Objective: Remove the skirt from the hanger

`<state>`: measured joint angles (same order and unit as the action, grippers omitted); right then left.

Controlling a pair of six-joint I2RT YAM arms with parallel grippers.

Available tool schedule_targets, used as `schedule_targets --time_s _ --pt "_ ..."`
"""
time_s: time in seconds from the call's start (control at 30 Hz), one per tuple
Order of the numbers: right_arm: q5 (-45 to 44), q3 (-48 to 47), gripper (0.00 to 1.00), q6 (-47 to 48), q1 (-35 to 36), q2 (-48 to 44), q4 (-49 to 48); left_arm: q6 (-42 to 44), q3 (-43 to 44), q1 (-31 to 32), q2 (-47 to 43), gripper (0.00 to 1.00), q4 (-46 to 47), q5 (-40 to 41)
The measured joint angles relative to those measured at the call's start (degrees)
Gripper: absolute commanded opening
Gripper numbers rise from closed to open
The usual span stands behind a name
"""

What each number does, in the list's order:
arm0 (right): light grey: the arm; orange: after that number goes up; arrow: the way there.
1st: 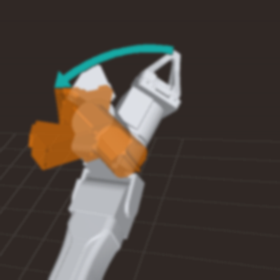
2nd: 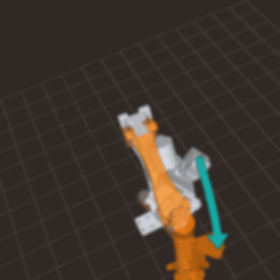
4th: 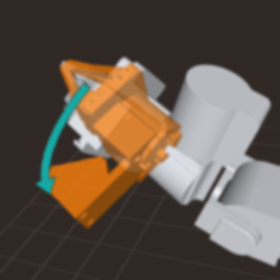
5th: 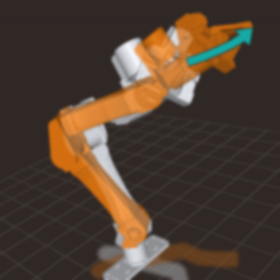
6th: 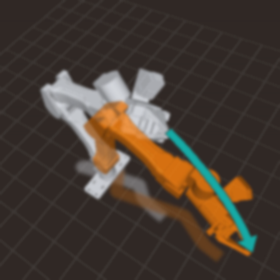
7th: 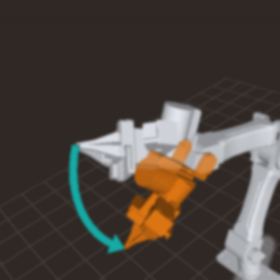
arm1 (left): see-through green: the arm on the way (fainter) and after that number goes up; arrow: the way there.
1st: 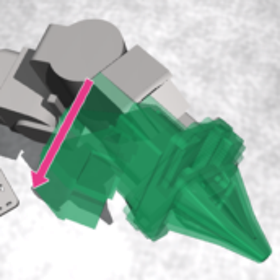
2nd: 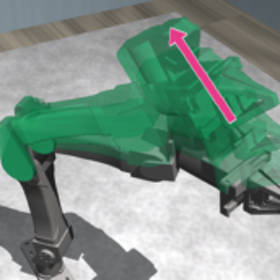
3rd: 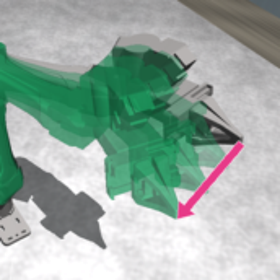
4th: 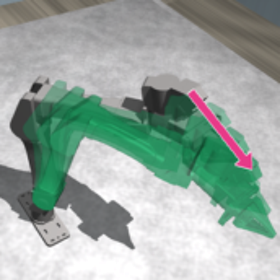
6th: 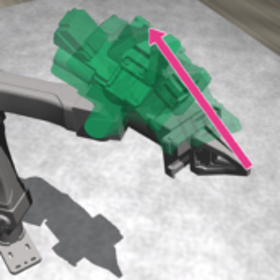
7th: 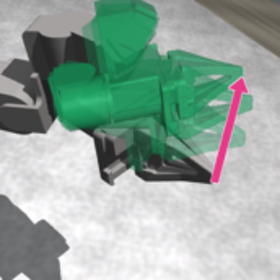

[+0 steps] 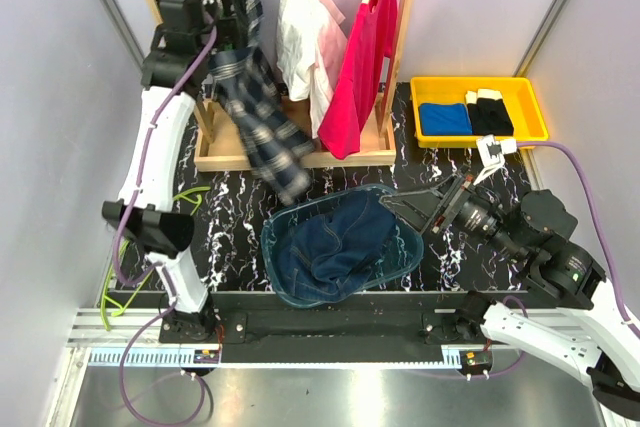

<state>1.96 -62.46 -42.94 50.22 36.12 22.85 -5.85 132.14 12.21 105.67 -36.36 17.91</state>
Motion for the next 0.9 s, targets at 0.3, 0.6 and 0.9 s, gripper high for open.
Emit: schedule_targets --time_s 0.3,0.6,0.9 --pt "-1.8 0.4 1.0 0.0 0.0 0.1 0.2 1.3 -4.5 -0.1 -7.3 0.52 1.2 -1.1" --pt "-4.0 1.0 1.0 -0.4 0.0 -2.6 1.0 2.5 -1.6 0.0 -3.1 0.99 1.5 -3.6" --pt "-5.9 1.0 1.0 -0.5 0.0 -5.2 3.5 2.0 -1.6 0.1 0.2 0.35 -0.3 -5.0"
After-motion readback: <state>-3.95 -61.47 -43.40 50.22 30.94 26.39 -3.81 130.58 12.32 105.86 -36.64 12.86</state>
